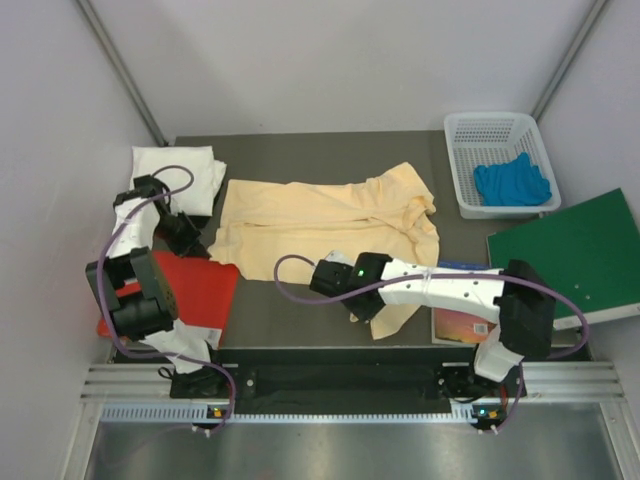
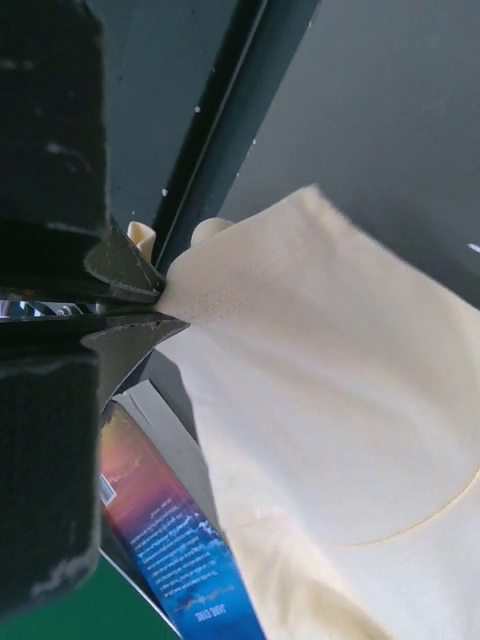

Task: Fold and stack the t-shirts
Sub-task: Grap the side of the flattened tshirt closest away from the robot with both arms, then fold the other side of the tshirt into a rectangle

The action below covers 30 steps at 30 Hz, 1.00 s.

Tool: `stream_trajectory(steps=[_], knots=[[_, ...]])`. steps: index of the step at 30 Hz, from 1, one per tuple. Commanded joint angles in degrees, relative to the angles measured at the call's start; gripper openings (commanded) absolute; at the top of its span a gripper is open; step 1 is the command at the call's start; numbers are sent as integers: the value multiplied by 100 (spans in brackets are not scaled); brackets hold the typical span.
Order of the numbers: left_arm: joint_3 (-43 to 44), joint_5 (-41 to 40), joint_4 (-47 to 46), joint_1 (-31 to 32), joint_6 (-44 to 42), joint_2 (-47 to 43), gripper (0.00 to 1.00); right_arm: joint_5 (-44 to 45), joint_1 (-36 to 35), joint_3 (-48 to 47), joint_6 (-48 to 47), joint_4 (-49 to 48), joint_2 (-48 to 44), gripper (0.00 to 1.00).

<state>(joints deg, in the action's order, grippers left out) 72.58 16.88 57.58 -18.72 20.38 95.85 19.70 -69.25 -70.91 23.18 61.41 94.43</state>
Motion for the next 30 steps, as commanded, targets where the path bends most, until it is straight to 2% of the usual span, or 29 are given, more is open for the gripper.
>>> stream_trajectory(steps=[1,7,13,24,30], knots=[[266,8,543,-26,-60,-550,0,332,43,-493,64,468,-346,0],[90,-71,166,-26,106,-893,0,753,500,-590,-147,504,-241,0],[424,245,-492,-26,326,-735,0,1211,1588,-959,-603,293,22,0],[1328,790,-1240,-26,703,398,0,1650,2943,-2161,-1412,-357,1032,0],[2110,992,-1100,9,774,1347,0,1826,3497,-2970,-1834,-595,1604,0]])
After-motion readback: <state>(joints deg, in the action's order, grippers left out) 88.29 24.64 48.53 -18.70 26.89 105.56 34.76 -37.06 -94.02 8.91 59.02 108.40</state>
